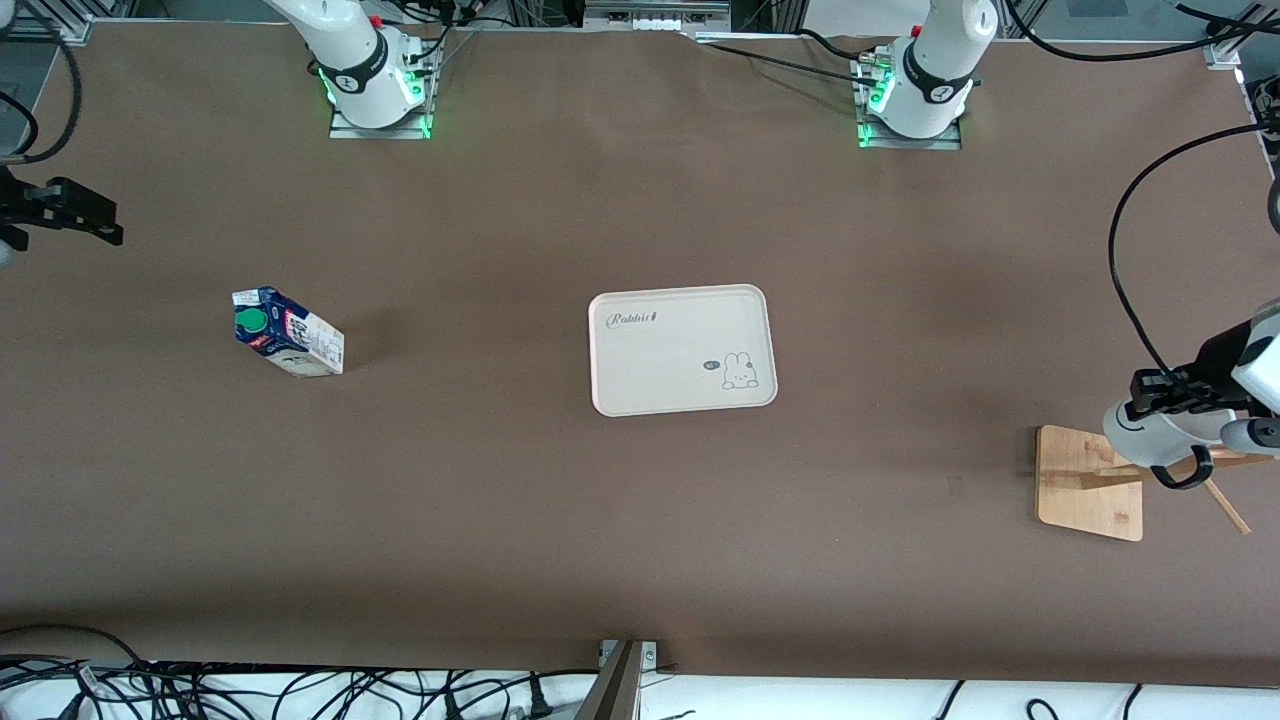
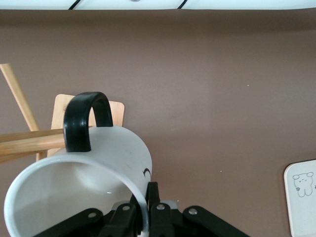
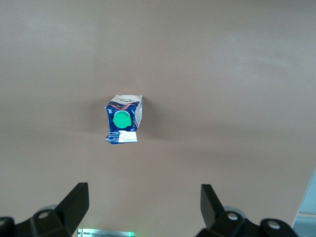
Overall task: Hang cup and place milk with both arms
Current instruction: 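Carry the white mug with the left gripper to the wooden stand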
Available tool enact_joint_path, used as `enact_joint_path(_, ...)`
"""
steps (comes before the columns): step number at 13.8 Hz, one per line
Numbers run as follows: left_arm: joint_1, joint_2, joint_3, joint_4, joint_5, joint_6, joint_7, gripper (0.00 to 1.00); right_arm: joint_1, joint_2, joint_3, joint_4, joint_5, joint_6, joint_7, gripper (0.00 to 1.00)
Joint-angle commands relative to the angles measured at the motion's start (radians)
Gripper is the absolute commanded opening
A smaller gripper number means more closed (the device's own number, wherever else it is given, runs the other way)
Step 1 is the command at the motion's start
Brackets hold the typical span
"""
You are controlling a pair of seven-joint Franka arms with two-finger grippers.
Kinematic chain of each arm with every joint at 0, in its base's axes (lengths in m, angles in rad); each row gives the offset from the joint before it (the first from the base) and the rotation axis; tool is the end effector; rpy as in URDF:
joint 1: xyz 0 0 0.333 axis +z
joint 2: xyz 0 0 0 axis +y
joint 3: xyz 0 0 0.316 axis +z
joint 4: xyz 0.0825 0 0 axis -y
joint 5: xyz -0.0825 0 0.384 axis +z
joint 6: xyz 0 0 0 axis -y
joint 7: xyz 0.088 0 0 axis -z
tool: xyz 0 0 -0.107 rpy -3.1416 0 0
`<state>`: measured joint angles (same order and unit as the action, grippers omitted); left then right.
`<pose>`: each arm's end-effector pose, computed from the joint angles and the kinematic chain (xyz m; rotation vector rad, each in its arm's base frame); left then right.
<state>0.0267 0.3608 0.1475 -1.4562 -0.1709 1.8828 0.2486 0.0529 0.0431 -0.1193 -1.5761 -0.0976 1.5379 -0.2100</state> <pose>0.6701 0.0904 0.4876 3.0421 -0.0589 0.1401 0.5607 -0.0466 0.5959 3.0397 0.2196 -0.1439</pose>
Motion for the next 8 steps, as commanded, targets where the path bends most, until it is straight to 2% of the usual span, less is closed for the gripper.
enact_joint_path(1,0.029,0.03,0.015,0.046,-0.025,0.004,0.093,0.0,-0.082,0.012,0.063,0.031,0.005,-0.028,-0.017,1.0)
enact_joint_path(4,0.045,0.038,0.018,0.037,-0.024,0.009,0.171,0.0,-0.068,0.014,0.058,0.031,0.018,-0.027,-0.016,1.0)
enact_joint_path(5,0.048,0.04,0.018,0.027,-0.022,0.009,0.205,0.0,-0.05,0.014,0.035,0.031,0.018,-0.024,-0.017,1.0)
enact_joint_path(6,0.049,0.041,0.02,0.02,-0.021,0.012,0.228,0.07,-0.003,0.014,-0.014,0.031,0.019,-0.022,-0.016,1.0)
enact_joint_path(7,0.049,0.041,0.02,0.011,-0.021,0.012,0.238,0.07,0.033,0.014,-0.061,0.031,0.022,-0.019,-0.017,1.0)
enact_joint_path(8,0.049,0.041,0.02,0.01,-0.018,0.012,0.247,0.2,0.035,0.015,-0.066,0.031,0.029,-0.016,-0.017,1.0)
